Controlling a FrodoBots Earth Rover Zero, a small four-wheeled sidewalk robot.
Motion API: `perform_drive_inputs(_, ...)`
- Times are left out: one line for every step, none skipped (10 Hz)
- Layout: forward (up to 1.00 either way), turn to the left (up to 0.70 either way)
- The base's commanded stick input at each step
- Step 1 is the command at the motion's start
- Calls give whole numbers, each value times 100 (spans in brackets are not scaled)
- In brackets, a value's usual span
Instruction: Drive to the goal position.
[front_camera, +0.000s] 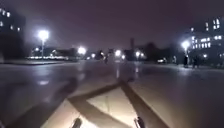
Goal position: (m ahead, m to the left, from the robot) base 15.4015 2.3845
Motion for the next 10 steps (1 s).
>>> perform_drive_inputs(100, 0)
perform_drive_inputs(100, 0)
perform_drive_inputs(100, 0)
perform_drive_inputs(100, 0)
perform_drive_inputs(100, 0)
perform_drive_inputs(100, 0)
perform_drive_inputs(100, 0)
perform_drive_inputs(100, 0)
perform_drive_inputs(100, 0)
perform_drive_inputs(100, 0)
